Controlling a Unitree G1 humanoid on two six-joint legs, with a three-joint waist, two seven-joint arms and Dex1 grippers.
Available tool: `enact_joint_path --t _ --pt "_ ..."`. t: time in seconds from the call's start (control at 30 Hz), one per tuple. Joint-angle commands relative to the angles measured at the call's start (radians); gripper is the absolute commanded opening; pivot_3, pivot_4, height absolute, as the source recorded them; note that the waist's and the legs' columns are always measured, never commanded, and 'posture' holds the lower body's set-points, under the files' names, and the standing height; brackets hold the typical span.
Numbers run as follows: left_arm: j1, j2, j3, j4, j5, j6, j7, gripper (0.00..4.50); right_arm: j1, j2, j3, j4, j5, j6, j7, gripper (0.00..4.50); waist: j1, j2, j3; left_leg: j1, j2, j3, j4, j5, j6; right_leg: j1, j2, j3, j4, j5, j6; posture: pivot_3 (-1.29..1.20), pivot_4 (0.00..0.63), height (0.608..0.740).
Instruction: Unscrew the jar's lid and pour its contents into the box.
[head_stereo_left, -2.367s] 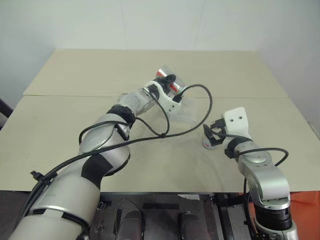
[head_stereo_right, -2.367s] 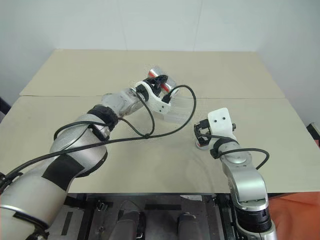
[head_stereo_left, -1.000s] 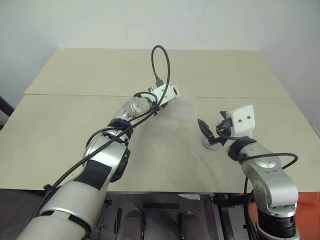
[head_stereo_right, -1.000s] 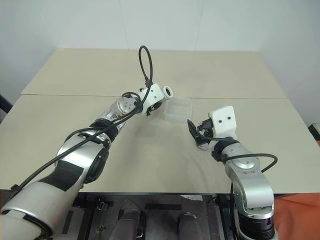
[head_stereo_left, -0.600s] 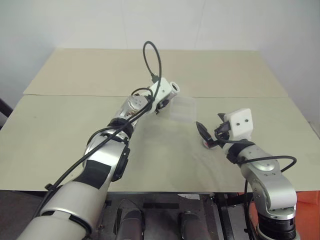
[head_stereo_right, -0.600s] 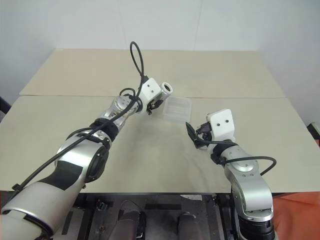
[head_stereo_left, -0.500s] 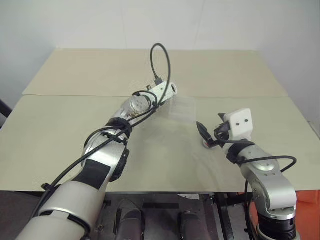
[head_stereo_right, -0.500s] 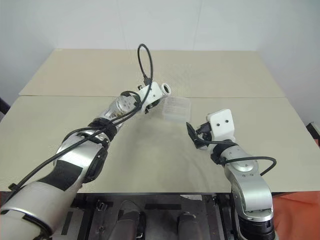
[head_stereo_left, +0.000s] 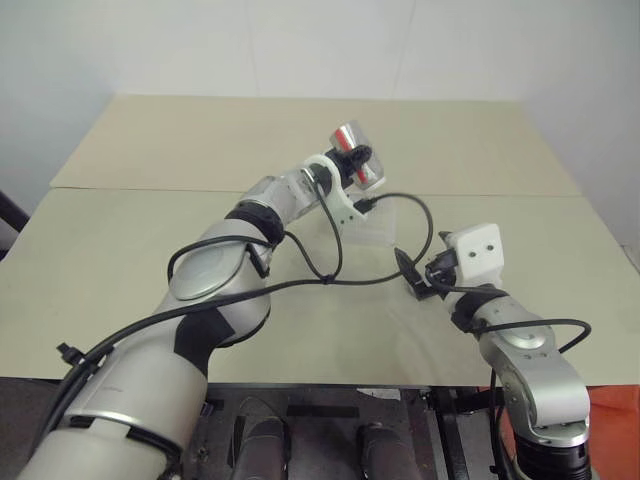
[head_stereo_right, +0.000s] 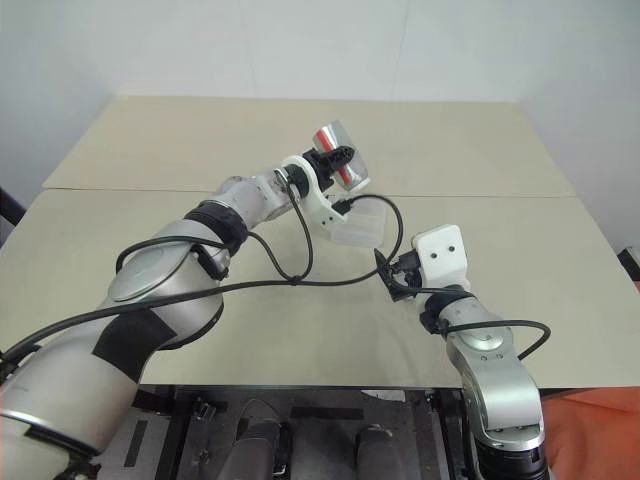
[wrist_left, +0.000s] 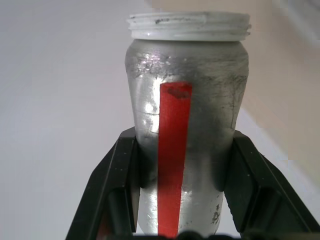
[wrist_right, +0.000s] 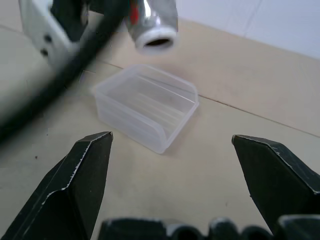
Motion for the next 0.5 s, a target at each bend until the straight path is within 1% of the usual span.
enact_joint_path --t 0.03,0.3,0.43,0.47,0.5 --pt "-0.052 -0.014 -0.026 0.008 0.026 0.034 0.023 1.92 0.008 0.006 -0.015 -0.066 -0.006 -0.003 -0.019 4.44 0.001 0.0 0.0 0.0 0.0 0.0 0.0 0.0 0.0 0.0 0.0 0.0 0.0 0.0 0.0 0.0 0.15 0.74" --pt "-0.053 -0.018 -0.015 0.011 0.018 0.033 -0.003 1.92 0.031 0.01 -0.024 -0.085 -0.006 0.012 -0.04 4.44 0.001 0.0 0.0 0.0 0.0 0.0 0.0 0.0 0.0 0.0 0.0 0.0 0.0 0.0 0.0 0.0 0.15 0.74" --pt "-0.018 -0.011 0.19 0.005 -0.185 -0.004 -0.109 1.92 0.026 -0.002 -0.013 -0.075 -0.014 0.007 -0.037 4.44 0.001 0.0 0.0 0.0 0.0 0.0 0.0 0.0 0.0 0.0 0.0 0.0 0.0 0.0 0.0 0.0 0.15 0.74" --pt "-0.011 -0.008 0.224 0.003 -0.216 -0.009 -0.125 1.92 0.024 -0.001 -0.013 -0.075 -0.013 0.007 -0.037 4.44 0.001 0.0 0.0 0.0 0.0 0.0 0.0 0.0 0.0 0.0 0.0 0.0 0.0 0.0 0.0 0.0 0.15 0.74" --pt "0.004 -0.007 0.309 -0.001 -0.301 -0.016 -0.17 1.92 0.022 -0.001 -0.013 -0.075 -0.012 0.007 -0.036 4.44 0.0 0.0 0.0 0.0 0.0 0.0 0.0 0.0 0.0 0.0 0.0 0.0 0.0 0.0 0.0 0.0 0.15 0.74"
